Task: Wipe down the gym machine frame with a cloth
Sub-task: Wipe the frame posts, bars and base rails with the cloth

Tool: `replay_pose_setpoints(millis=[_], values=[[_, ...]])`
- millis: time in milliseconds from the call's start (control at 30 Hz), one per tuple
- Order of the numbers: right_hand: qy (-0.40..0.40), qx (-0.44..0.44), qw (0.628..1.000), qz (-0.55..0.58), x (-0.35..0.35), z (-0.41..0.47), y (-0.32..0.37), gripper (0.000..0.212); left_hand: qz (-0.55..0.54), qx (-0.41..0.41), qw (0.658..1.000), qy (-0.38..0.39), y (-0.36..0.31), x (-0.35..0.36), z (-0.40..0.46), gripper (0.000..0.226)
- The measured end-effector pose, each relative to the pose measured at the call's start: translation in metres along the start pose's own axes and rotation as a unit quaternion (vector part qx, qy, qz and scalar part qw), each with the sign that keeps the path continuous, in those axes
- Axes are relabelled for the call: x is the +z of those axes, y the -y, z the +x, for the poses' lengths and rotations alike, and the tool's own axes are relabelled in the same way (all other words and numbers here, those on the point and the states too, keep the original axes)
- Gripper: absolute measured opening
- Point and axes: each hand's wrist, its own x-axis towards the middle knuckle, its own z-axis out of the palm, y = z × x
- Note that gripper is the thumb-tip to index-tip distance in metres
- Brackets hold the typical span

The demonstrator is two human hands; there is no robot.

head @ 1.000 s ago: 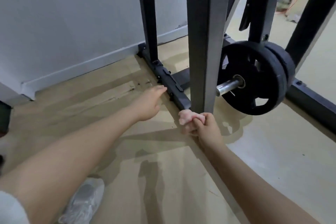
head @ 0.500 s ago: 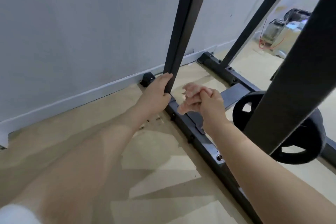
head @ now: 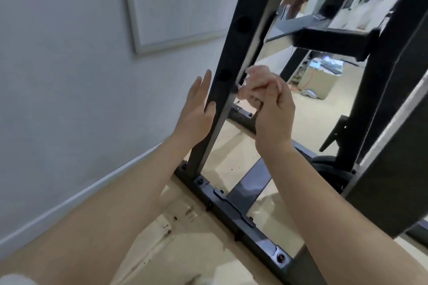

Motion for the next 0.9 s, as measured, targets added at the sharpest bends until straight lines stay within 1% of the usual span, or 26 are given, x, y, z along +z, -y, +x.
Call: replay_pose_setpoints(millis=[67,133,200,300,367,400,467,500,567,600,633,733,800,833,900], values=[[0.006,-0.074,0.997,0.015,0.006,0.015,0.010,0.028,-0.031,0.022,0.999,-0.004,-0.011,0.002,0.015,0.064],[0.026,-0.129,0.991,-0.003,0.015,0.024,0.013,0.024,-0.028,0.045,0.999,0.012,-0.015,0.009,0.023,0.066],[0.062,-0.179,0.981,-0.041,0.026,0.026,0.005,0.035,-0.035,0.053,0.998,0.018,-0.009,0.016,0.026,0.073],[0.075,-0.214,0.968,-0.108,0.039,0.017,-0.034,0.048,-0.122,0.026,0.992,0.028,0.007,0.012,0.032,0.078],[0.093,-0.220,0.963,-0.124,0.042,0.003,-0.071,0.050,-0.189,0.007,0.980,0.059,0.016,0.006,0.033,0.079],[0.108,-0.227,0.958,-0.136,0.042,-0.005,-0.088,0.049,-0.196,-0.005,0.978,0.074,0.022,0.004,0.031,0.080],[0.144,-0.208,0.956,-0.146,0.037,-0.022,-0.132,0.047,-0.176,-0.042,0.980,0.088,0.037,0.007,0.021,0.081],[0.166,-0.167,0.964,-0.124,0.033,-0.029,-0.153,0.043,-0.164,-0.075,0.980,0.084,0.048,0.013,0.014,0.079],[0.202,-0.074,0.973,-0.081,0.026,-0.038,-0.178,0.027,-0.121,-0.157,0.978,0.069,0.080,0.026,-0.006,0.075],[0.205,-0.039,0.976,-0.064,0.025,-0.038,-0.179,0.022,-0.111,-0.193,0.971,0.082,0.096,0.033,-0.014,0.077],[0.197,-0.022,0.979,-0.044,0.026,-0.032,-0.178,0.020,-0.106,-0.217,0.965,0.100,0.110,0.039,-0.019,0.080],[0.159,-0.041,0.986,-0.004,0.032,-0.014,-0.169,0.025,-0.098,-0.250,0.954,0.132,0.142,0.052,-0.019,0.088],[0.151,-0.068,0.985,-0.044,0.032,-0.011,-0.185,0.042,-0.096,-0.267,0.950,0.132,0.155,0.060,-0.015,0.086],[0.155,-0.067,0.982,-0.080,0.031,-0.016,-0.201,0.049,-0.089,-0.281,0.947,0.129,0.163,0.064,-0.016,0.084],[0.180,-0.022,0.974,-0.135,0.030,-0.033,-0.239,0.053,-0.077,-0.298,0.943,0.127,0.182,0.073,-0.022,0.081]])
